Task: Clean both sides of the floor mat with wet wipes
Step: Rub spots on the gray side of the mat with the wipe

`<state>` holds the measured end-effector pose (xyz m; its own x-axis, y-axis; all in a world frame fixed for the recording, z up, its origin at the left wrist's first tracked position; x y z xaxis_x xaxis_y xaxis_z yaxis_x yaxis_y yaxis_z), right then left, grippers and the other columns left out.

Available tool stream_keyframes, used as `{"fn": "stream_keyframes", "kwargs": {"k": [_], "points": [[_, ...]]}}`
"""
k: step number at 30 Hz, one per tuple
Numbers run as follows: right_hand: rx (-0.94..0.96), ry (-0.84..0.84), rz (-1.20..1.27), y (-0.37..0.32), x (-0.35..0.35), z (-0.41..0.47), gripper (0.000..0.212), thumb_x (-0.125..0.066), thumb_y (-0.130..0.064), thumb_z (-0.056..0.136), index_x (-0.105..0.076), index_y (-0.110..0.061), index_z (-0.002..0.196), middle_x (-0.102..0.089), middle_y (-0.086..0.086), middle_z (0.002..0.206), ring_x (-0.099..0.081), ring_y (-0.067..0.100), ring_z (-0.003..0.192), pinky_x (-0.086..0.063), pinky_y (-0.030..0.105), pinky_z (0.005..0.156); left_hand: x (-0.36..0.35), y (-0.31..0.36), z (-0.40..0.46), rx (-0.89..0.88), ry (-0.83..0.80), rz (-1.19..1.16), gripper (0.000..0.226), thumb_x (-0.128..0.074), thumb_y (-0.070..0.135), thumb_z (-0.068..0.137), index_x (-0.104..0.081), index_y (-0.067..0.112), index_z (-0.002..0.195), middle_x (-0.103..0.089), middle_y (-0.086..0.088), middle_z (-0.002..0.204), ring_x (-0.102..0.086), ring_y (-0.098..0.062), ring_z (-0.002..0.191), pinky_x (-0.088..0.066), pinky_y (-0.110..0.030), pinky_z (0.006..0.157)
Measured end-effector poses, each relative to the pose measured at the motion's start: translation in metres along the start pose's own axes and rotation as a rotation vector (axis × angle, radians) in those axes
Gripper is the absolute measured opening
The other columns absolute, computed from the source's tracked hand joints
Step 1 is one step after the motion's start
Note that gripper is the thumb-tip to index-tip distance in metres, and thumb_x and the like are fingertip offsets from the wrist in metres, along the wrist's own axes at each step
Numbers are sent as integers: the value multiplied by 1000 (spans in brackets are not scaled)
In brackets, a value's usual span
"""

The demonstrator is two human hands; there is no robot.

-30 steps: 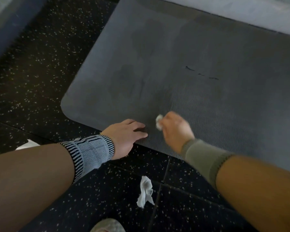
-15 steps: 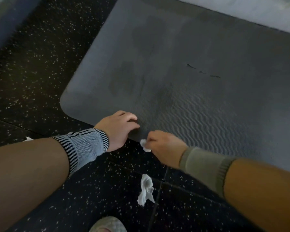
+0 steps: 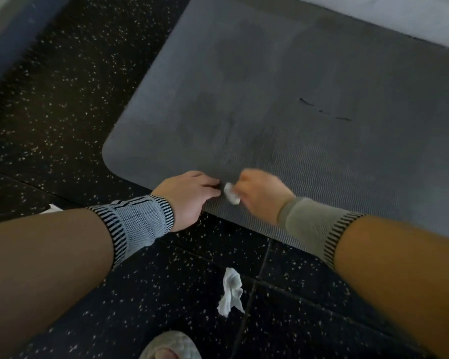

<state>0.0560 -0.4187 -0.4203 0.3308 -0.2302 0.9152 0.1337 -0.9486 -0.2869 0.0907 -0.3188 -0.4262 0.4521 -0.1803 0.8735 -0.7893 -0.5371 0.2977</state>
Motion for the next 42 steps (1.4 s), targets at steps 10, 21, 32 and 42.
{"fn": "stream_keyframes", "kwargs": {"k": [10,21,32,42], "points": [[-8,-5,16,4,4,4,16,-53,-13,92,-61,-20,105,-44,-1,98,-50,20,91,-45,28,76,6,4,10,-18,57,-34,38,-47,13,94,-61,22,128,-47,8,135,-33,-13,127,-42,-34,103],[-34,29,-12,17,17,11,29,-39,-24,96,-63,-16,110,-52,3,105,-53,21,95,-47,31,81,31,-2,58,57,168,-87,44,-47,16,94,-49,24,137,-34,10,150,-44,-15,127,-42,-35,103],[72,-199,-227,38,75,12,24,-49,-19,95,-64,-21,114,-52,-3,112,-55,14,94,-38,21,75,38,-3,68,162,243,-163,30,-48,10,92,-65,14,116,-53,4,123,-51,-18,103,-49,-34,85],[384,-171,-107,6,40,15,29,-38,-27,97,-61,-22,114,-50,-6,100,-47,12,89,-42,17,74,35,3,72,124,7,6,33,-47,20,95,-61,26,124,-41,11,134,-42,-13,116,-47,-33,91]]}}
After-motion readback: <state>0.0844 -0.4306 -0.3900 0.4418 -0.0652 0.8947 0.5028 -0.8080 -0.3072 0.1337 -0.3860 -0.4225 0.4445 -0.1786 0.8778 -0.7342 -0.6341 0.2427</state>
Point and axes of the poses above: each hand's wrist, its own z-axis towards the middle knuckle, its own x-axis out of the back of the hand, y = z × x, the point moved 9 cm from there along z, towards the middle knuckle
